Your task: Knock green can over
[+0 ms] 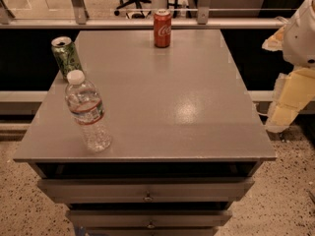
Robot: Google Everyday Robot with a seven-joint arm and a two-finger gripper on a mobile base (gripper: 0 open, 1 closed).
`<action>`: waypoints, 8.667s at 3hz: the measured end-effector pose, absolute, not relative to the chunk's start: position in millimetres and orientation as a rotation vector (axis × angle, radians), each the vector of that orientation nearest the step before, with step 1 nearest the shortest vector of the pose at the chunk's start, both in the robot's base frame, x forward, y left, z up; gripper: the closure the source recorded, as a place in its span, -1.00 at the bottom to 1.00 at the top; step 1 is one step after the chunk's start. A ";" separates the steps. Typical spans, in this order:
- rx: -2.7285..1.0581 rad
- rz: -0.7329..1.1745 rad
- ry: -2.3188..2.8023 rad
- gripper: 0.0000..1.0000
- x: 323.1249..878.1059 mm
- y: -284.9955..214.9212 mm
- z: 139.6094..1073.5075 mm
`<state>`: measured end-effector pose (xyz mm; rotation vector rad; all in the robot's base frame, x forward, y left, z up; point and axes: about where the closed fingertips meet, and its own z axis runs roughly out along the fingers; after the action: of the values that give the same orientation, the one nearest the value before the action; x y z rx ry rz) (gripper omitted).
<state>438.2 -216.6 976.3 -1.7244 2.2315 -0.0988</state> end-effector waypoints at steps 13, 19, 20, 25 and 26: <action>-1.135 0.896 1.531 -1.00 696.2 249.7 894.2; -1.271 0.736 1.580 1.00 668.8 115.1 947.0; -1.445 0.655 1.684 1.00 647.5 97.8 933.4; -2.005 0.291 1.856 -0.41 639.3 114.2 868.2; -2.032 0.322 1.840 -0.88 635.5 126.9 859.1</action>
Offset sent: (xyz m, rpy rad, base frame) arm 0.0176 0.0447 -0.0050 0.1423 -0.0275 0.0655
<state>635.5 126.9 859.1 -2.0322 1.8404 0.3221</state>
